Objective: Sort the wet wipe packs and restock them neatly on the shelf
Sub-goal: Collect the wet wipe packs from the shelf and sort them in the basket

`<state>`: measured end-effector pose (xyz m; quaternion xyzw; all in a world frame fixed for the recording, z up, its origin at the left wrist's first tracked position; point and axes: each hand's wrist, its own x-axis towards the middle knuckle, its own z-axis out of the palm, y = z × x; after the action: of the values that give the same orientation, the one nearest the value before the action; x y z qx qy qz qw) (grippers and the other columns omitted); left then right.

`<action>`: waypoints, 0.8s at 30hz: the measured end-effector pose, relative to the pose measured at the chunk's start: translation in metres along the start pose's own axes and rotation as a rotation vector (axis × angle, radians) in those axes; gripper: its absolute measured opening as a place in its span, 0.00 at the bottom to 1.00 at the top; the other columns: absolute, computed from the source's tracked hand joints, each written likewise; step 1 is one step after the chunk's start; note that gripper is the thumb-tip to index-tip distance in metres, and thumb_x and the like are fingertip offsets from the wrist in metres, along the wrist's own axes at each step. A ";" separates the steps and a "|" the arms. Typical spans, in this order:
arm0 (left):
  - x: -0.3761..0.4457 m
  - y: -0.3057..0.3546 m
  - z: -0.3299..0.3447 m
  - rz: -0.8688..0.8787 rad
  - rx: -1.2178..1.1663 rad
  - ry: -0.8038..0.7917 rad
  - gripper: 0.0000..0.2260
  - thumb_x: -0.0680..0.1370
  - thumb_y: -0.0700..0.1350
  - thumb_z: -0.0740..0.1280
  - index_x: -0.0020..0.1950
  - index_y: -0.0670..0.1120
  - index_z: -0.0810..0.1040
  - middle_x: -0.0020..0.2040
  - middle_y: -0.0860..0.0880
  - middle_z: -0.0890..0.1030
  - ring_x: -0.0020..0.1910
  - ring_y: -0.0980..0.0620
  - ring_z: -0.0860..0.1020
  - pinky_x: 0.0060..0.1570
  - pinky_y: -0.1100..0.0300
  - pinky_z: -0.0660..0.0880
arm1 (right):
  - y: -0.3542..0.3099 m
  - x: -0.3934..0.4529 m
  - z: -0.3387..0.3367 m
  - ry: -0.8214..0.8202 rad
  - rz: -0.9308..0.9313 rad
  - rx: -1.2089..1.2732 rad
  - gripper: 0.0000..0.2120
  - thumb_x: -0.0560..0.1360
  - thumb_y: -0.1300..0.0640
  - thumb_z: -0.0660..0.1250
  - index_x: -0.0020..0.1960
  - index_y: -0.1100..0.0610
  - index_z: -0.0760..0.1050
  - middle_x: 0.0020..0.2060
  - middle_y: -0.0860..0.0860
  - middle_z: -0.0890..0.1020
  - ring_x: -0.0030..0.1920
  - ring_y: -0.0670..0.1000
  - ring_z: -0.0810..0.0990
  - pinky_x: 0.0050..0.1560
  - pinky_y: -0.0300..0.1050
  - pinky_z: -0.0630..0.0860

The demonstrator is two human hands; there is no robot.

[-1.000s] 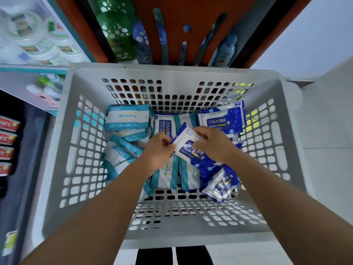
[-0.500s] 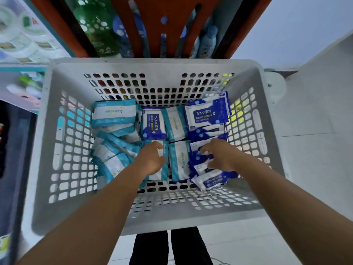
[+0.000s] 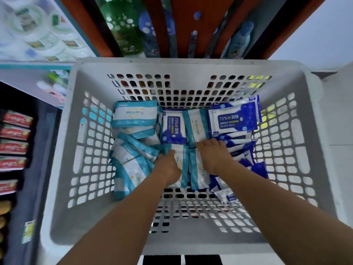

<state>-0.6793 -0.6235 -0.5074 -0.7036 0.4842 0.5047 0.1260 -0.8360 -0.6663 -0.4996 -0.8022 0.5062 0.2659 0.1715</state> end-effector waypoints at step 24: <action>-0.015 0.014 -0.022 0.093 -0.658 0.317 0.10 0.75 0.44 0.69 0.55 0.47 0.74 0.48 0.48 0.80 0.46 0.48 0.80 0.48 0.52 0.79 | -0.013 0.015 -0.025 0.282 0.020 0.906 0.08 0.76 0.57 0.67 0.54 0.57 0.75 0.50 0.50 0.78 0.49 0.48 0.75 0.48 0.40 0.70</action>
<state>-0.6780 -0.6374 -0.4803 -0.7531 0.3411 0.5233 -0.2066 -0.8123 -0.6850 -0.4890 -0.6701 0.5974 -0.0913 0.4310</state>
